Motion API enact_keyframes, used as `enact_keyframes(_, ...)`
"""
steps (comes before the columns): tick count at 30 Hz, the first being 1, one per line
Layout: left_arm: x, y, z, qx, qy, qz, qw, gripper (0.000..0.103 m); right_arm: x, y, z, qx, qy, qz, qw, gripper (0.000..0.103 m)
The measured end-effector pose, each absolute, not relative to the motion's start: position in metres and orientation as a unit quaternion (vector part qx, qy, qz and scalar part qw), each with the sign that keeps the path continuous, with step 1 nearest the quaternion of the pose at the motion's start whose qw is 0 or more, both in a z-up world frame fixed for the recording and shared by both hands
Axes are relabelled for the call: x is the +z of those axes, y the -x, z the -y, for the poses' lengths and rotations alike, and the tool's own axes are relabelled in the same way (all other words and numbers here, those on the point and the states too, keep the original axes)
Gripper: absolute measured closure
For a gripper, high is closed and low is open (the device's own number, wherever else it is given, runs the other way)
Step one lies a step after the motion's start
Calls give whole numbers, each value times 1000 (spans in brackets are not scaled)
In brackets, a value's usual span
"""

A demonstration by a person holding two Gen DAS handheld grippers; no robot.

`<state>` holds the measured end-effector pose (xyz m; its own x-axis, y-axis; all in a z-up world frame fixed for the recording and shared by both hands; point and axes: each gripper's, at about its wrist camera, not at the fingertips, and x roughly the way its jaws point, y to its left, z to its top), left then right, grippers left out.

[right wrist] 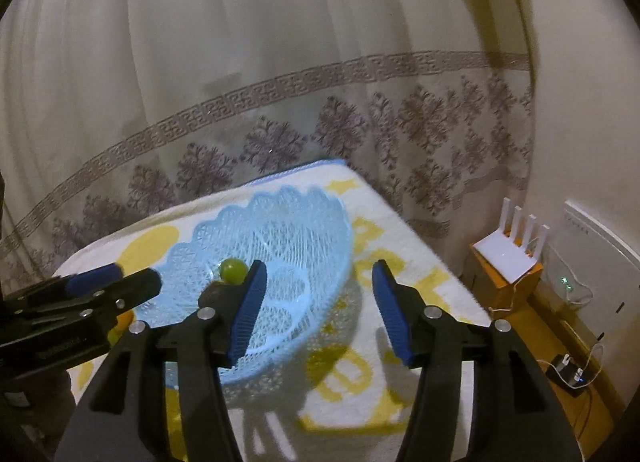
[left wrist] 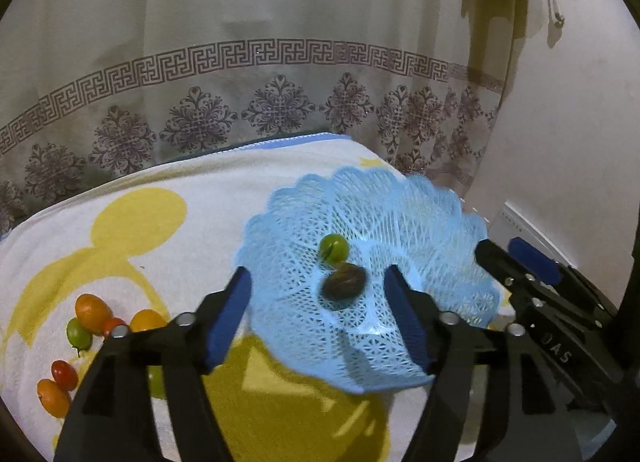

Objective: Organize fruits
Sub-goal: 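Carry both fruits over the blue basket and open both tools to drop them, then move both open tools back toward the tomato cluster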

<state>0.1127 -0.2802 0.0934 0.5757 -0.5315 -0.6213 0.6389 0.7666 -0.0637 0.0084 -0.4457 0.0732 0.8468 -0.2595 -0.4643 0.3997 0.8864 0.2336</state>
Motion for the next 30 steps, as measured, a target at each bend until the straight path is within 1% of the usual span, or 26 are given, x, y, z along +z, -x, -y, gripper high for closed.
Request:
enact_keyframes(2,94,-114,276,-323,-84,-318,888,29,74,-6,445,-181,-159,-209,948,43)
enact_keyframes(4,95,-114,272,-313,-85,-313,893,20,74,-5,443,-188,-153,-205,948,40)
enact_keyframes(6,97,-114,267,-304,-84,-307,898,19,72,-6,443,-191,-151,-206,948,33)
enact_keyframes(7,97,-115,264,-298,-85,-306,900,16,71,-7,443,-192,-150,-207,947,33)
enact_keyframes(9,98,-116,260,-288,-87,-303,904,13,68,-8,443,-194,-150,-211,946,33)
enact_keyframes(11,100,-115,255,-278,-88,-298,909,13,67,-8,445,-196,-151,-212,945,32)
enact_keyframes(13,101,-115,252,-268,-92,-295,913,12,67,-7,446,-200,-154,-210,944,28)
enact_keyframes(15,102,-115,248,-258,-96,-292,916,9,67,-5,446,-204,-155,-209,944,24)
enact_keyframes(21,103,-114,235,-238,-102,-289,922,9,66,0,445,-215,-159,-211,940,19)
enact_keyframes(30,114,-105,217,-206,-116,-265,935,9,65,9,422,-205,-159,-224,939,17)
